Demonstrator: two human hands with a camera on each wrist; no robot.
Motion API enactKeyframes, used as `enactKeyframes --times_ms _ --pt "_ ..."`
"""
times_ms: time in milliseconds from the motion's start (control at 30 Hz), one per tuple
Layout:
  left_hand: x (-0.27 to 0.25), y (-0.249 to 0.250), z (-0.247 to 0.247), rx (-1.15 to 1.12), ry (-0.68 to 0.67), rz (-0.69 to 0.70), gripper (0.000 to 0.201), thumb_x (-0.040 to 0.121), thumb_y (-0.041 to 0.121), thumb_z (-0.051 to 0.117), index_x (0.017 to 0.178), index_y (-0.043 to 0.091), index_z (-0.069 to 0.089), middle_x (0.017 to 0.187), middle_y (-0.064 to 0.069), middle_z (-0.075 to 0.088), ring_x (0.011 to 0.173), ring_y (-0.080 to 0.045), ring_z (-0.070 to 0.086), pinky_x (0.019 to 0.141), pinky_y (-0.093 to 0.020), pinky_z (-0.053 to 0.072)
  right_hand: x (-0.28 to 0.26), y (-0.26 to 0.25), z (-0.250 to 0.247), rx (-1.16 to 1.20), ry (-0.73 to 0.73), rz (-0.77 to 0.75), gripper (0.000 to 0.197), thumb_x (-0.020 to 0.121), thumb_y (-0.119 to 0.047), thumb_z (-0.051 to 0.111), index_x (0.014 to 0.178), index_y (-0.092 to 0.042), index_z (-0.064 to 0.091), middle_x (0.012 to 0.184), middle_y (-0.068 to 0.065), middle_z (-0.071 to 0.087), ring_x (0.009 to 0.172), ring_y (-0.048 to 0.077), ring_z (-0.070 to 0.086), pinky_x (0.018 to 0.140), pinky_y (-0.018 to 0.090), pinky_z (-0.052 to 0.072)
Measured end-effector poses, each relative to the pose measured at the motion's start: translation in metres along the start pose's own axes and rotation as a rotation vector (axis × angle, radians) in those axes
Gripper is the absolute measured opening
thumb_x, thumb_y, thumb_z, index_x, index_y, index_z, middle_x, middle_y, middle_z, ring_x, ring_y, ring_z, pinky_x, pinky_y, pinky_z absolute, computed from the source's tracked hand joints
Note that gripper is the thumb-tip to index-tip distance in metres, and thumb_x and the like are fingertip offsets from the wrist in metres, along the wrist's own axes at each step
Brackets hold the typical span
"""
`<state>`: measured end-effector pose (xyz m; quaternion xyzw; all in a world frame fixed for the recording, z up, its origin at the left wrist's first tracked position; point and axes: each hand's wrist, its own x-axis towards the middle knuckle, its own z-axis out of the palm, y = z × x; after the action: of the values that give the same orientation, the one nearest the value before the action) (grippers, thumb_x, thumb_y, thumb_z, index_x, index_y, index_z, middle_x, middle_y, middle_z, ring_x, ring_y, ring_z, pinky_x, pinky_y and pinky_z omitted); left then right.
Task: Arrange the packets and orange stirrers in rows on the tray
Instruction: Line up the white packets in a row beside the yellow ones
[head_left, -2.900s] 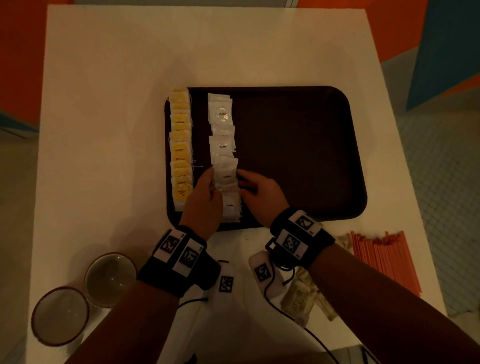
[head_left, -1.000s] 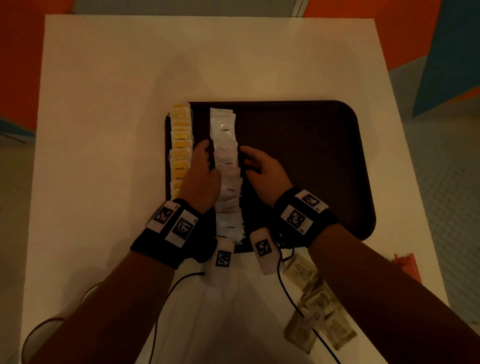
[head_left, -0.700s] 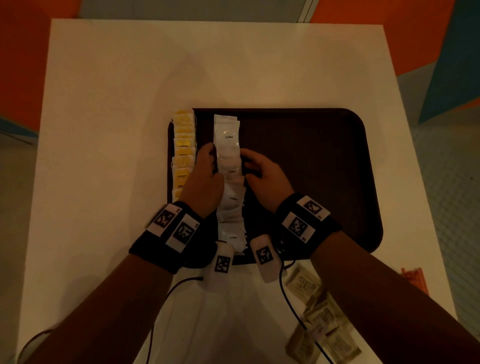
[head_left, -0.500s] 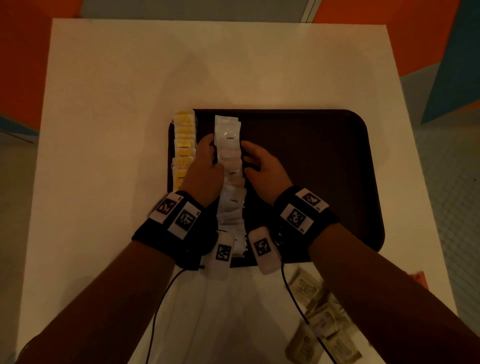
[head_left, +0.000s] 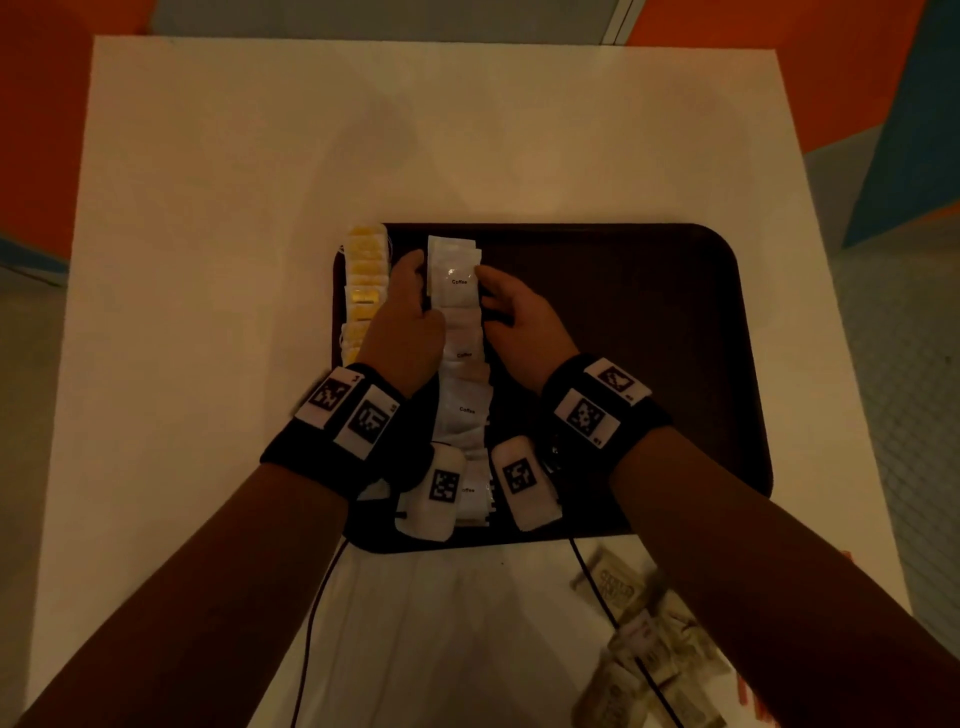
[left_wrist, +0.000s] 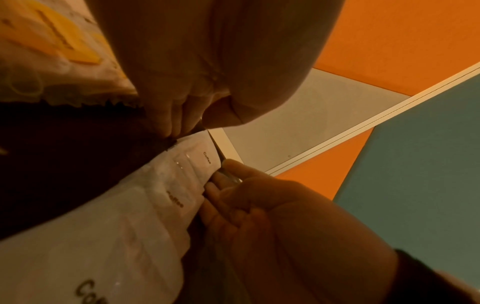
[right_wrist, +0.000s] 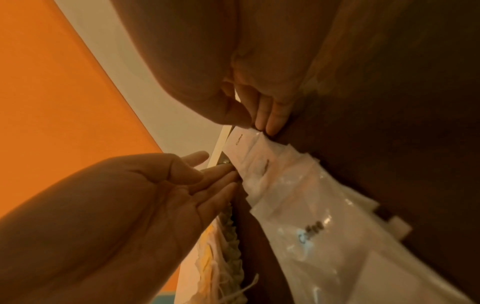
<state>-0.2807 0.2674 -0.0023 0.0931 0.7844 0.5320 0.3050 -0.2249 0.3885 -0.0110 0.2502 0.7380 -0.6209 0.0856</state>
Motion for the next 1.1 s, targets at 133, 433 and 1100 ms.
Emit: enactKeyframes --times_ms 133,433,1100 --pt "0.001 -0.001 -0.001 -0.050 -0.008 -0.007 0.060 0.085 -0.010 0.035 0.139 0.011 0.022 0.133 -0.006 0.046 0.114 -0.013 0.048 0.093 -0.031 0.045 0.005 0.001 0.004 -0.034 -0.006 0.004 0.054 0.087 0.003 0.048 0.138 -0.011 0.036 0.138 0.008 0.046 0.124 0.018 0.045 0.090 0.023 0.043" --pt "0.000 0.004 -0.002 0.015 -0.004 -0.039 0.058 0.086 -0.008 0.035 0.139 0.011 0.022 0.127 0.001 0.044 0.113 -0.010 0.045 0.098 -0.034 0.043 0.006 -0.002 0.000 -0.058 -0.002 0.009 0.055 0.086 0.006 0.046 0.137 -0.012 0.037 0.139 0.008 0.043 0.126 0.018 0.043 0.089 0.019 0.041" --pt "-0.108 -0.017 0.026 -0.200 0.020 -0.263 0.061 0.093 -0.003 0.038 0.144 0.020 0.013 0.139 -0.007 0.038 0.116 -0.017 0.049 0.103 -0.043 0.042 -0.091 0.048 0.005 -0.162 -0.014 0.066 0.047 0.088 0.008 0.044 0.131 -0.012 0.046 0.132 0.004 0.047 0.109 0.006 0.049 0.081 -0.005 0.038"
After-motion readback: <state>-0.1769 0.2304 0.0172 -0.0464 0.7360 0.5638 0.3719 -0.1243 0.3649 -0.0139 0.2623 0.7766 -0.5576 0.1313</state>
